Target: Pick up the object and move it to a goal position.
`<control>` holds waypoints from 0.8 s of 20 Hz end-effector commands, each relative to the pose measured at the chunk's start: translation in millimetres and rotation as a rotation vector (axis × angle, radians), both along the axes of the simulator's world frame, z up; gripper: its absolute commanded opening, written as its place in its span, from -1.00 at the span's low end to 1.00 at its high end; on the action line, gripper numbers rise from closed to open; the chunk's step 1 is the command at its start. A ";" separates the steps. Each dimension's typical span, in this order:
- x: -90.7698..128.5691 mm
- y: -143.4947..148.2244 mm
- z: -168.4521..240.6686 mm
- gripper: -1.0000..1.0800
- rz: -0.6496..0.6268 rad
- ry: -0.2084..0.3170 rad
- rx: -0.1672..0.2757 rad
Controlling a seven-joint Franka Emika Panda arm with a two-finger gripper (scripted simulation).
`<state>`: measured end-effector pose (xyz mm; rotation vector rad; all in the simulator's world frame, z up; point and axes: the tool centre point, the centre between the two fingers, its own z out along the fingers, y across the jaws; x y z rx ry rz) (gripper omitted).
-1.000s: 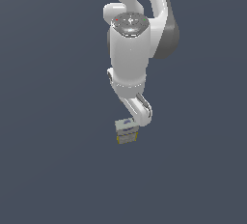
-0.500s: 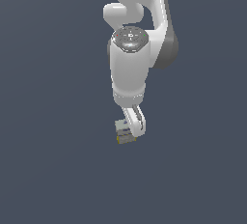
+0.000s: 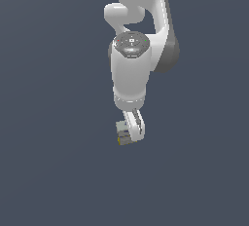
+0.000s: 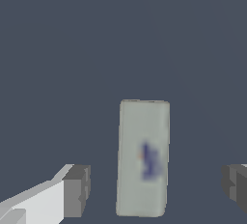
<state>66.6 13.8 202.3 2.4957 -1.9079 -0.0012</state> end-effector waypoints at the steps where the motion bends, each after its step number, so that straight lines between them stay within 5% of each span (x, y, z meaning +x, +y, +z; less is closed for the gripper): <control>1: 0.0 0.0 -1.3 0.92 0.000 0.000 0.000; 16: -0.1 0.0 -50.7 0.92 -0.004 -0.001 -0.001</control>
